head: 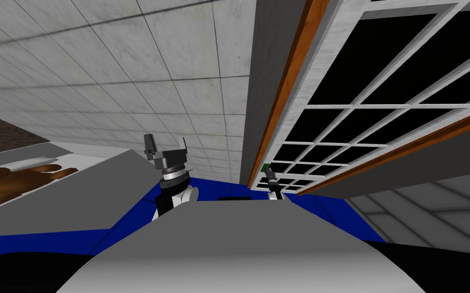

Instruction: Pull the door open

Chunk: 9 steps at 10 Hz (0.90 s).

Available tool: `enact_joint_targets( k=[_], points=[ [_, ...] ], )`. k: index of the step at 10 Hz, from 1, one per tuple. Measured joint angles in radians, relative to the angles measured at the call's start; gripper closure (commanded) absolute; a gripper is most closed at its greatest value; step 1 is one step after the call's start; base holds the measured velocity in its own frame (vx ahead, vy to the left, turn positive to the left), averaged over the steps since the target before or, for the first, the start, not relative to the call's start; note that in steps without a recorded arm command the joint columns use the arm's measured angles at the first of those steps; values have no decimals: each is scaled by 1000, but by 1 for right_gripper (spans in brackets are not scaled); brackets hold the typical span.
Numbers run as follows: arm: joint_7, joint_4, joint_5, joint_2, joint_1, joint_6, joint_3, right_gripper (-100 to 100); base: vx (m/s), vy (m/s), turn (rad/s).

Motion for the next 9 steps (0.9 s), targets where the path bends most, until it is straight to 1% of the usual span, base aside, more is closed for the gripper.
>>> enact_joint_targets(
  k=[2, 3, 4, 5, 6, 7, 8, 9],
  points=[
    [-42, 7, -18, -8, -5, -2, 14, 100, -31, -5, 14],
    [-66, -10, -29, -7, 4, 4, 24, 100, -21, 0, 0],
    [-86, -15, -35, -9, 7, 7, 30, 100, -28, 3, 23],
    [-110, 7, -48, -17, -4, -3, 37, 100, -23, -4, 12],
    [-127, -6, -54, -15, 5, -2, 42, 100, -39, -9, 4],
    [-153, -17, -65, -17, 10, 4, 54, 100, -53, -11, 39],
    [-187, -55, -79, -18, 30, 21, 70, 100, -44, -14, 13],
    [-207, -45, -88, -18, 21, 23, 74, 100, -31, -5, 19]
  ],
)
